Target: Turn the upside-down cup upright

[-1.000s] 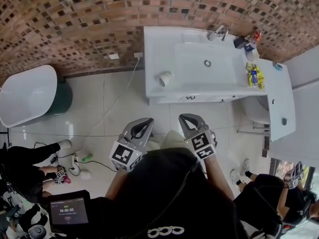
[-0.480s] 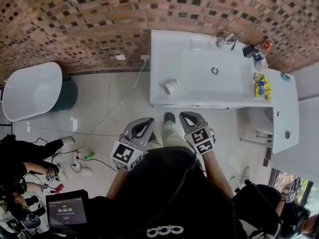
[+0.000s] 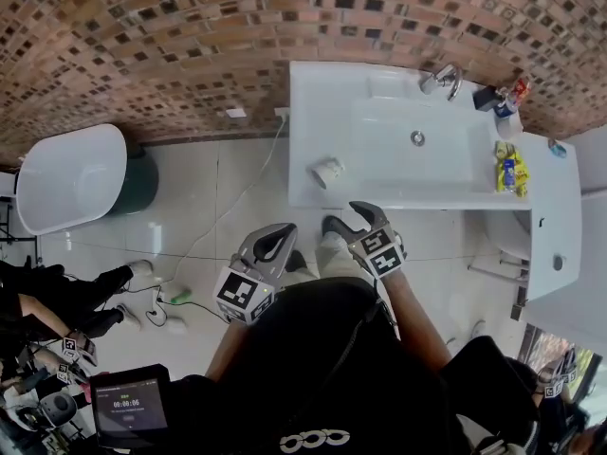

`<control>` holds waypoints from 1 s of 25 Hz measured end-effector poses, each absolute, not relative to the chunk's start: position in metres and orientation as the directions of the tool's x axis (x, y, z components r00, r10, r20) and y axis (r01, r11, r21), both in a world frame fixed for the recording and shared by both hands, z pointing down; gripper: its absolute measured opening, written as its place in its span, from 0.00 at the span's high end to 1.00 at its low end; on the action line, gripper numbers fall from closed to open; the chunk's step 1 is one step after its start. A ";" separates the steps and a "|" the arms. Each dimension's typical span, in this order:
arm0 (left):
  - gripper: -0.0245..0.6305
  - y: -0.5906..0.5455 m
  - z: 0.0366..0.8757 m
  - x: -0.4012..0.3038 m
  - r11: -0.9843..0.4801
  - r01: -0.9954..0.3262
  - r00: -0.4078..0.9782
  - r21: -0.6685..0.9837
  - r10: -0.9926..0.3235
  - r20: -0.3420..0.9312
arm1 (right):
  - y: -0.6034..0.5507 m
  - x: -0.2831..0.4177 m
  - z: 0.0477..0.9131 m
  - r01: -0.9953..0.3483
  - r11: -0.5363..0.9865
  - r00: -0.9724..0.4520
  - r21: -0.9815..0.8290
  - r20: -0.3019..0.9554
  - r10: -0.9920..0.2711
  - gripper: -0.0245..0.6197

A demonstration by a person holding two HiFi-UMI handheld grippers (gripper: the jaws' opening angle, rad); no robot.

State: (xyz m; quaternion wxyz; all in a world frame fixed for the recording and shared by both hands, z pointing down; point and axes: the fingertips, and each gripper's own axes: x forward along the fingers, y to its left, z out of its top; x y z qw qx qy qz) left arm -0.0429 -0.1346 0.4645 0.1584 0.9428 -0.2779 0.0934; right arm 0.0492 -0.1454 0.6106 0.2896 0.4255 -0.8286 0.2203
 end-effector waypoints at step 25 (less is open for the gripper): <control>0.94 -0.167 0.467 -0.037 -0.730 -0.645 0.757 0.225 -0.570 0.319 | -0.249 0.068 0.754 -0.882 0.471 -0.290 -0.022 0.813 -0.505 0.30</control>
